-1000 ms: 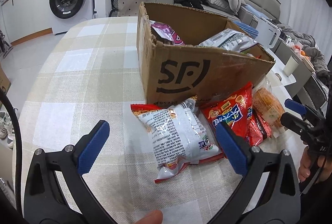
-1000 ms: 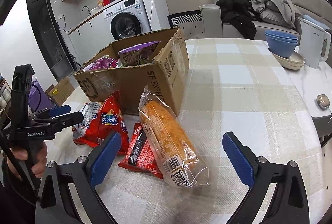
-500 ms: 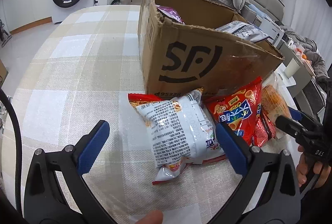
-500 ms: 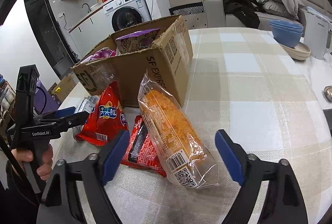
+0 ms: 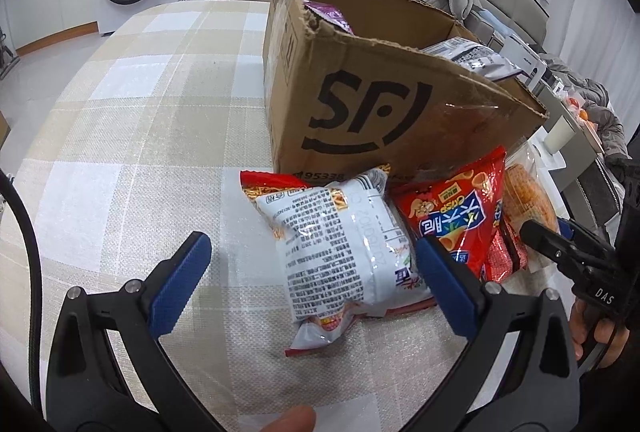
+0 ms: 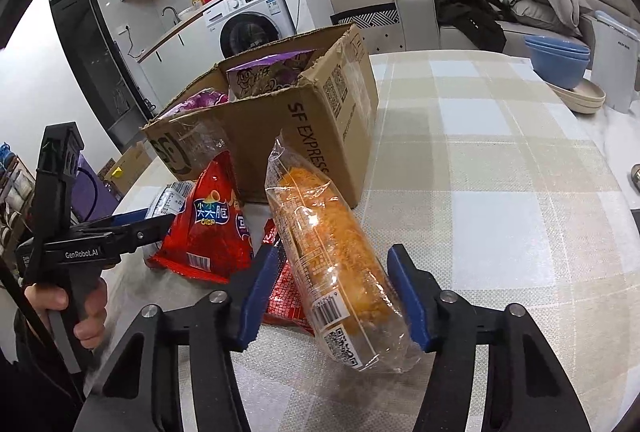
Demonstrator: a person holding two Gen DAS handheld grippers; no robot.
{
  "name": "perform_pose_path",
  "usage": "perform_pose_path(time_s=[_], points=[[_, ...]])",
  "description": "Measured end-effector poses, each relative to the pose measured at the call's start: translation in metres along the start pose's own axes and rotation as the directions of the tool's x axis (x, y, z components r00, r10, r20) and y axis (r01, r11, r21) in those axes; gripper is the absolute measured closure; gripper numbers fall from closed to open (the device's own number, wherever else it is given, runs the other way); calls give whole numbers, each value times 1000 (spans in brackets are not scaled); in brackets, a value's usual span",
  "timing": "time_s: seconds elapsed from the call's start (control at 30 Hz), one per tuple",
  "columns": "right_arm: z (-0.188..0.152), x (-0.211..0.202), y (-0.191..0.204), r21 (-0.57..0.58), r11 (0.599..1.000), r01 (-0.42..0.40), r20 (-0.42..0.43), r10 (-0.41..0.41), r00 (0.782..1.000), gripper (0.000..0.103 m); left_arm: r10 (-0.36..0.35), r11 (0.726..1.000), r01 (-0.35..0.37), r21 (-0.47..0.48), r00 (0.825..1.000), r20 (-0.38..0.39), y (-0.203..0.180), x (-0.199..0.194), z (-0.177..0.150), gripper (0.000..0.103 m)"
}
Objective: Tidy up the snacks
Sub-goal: 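Grasp the white chip bag with the left gripper while the right grasps the bread loaf, then lift and carry the white chip bag and bread loaf over the box with both grippers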
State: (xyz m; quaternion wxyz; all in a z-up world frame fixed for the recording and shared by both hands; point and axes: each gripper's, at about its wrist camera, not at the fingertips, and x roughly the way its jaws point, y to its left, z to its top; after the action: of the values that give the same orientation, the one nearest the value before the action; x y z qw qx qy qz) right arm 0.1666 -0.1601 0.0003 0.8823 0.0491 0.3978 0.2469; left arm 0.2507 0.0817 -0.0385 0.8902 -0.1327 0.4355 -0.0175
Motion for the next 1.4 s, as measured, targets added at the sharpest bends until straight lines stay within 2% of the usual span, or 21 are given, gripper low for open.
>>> perform_pose_path(time_s=[0.07, 0.17, 0.23, 0.3, 0.4, 0.53, 0.87, 1.4], points=[[0, 1, 0, 1, 1000, 0, -2, 0, 1000, 47, -6, 1000, 6, -1, 1000, -2, 2, 1, -1, 2], [0, 1, -1, 3, 1000, 0, -6, 1, 1000, 50, -37, 999, 37, -1, 999, -2, 5, 2, -5, 12], [0, 0, -1, 0, 1000, -2, -2, 2, 1000, 52, -67, 998, 67, 14, 998, 4, 3, 2, -5, 26], [0, 0, 1, -9, 1000, 0, -4, 0, 1000, 55, -83, 996, 83, 33, 996, 11, -2, 0, -6, 36], [-1, -1, 4, -20, 1000, -2, -2, 2, 1000, 58, -74, 996, 72, 59, 997, 27, -6, -1, -6, 39], [-1, -2, 6, -32, 999, -1, 3, 1, 1000, 63, -84, 996, 82, 41, 996, 36, -6, -4, -8, 48], [0, -3, 6, -27, 999, -20, 16, 20, 1000, 68, -76, 997, 75, 11, 995, 68, 18, -30, -34, 52], [1, -12, 7, -29, 999, -45, 38, 46, 998, 71, -77, 997, 77, 4, 993, 92, 23, -47, -43, 53]])
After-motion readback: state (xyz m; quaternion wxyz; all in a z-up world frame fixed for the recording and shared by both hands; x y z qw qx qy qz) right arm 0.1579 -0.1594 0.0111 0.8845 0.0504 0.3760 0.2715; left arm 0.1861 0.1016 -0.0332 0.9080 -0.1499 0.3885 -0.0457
